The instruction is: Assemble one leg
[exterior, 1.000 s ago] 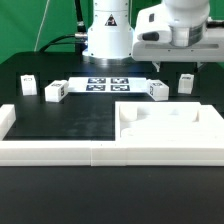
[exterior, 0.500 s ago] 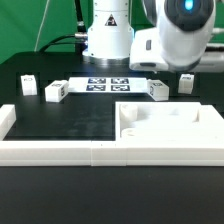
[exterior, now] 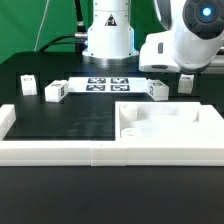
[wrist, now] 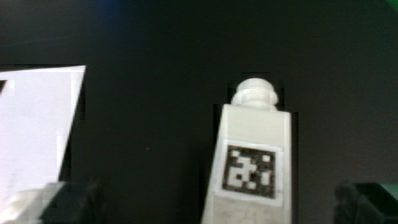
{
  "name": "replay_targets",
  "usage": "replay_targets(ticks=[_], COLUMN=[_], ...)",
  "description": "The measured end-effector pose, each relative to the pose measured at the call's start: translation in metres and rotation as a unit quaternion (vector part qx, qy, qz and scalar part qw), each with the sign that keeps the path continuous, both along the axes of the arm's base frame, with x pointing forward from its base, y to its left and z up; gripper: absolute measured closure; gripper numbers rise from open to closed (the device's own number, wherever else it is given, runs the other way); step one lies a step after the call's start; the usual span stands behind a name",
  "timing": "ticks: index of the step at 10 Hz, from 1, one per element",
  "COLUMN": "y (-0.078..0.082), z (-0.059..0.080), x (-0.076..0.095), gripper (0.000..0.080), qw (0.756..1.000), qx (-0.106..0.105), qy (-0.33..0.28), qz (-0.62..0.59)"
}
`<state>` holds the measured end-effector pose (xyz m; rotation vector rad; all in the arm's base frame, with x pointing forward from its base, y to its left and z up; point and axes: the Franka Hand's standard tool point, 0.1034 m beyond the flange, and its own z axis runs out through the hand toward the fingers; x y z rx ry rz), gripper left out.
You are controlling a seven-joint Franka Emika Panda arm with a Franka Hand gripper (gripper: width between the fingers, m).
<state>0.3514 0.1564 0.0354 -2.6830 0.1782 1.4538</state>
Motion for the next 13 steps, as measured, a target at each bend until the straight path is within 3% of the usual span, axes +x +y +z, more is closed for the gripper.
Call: replay_targets(ticks=[3,6,8,13], y=[0.013,0.011,0.002,0.007], z=[-0.008,-0.009,-0.021,-0.026], x=[-0.008,-0.008,-0.014,-0.02], gripper=[0.015,0.015,0.015,0.0179], qw=[1.0,1.0,1.0,1.0], qx=[-0.002,0.0,-0.007,-0.008], qy=[-0.012,-0.012,-0.008,-0.007], qz=[0.004,0.005,-0.003,0.004])
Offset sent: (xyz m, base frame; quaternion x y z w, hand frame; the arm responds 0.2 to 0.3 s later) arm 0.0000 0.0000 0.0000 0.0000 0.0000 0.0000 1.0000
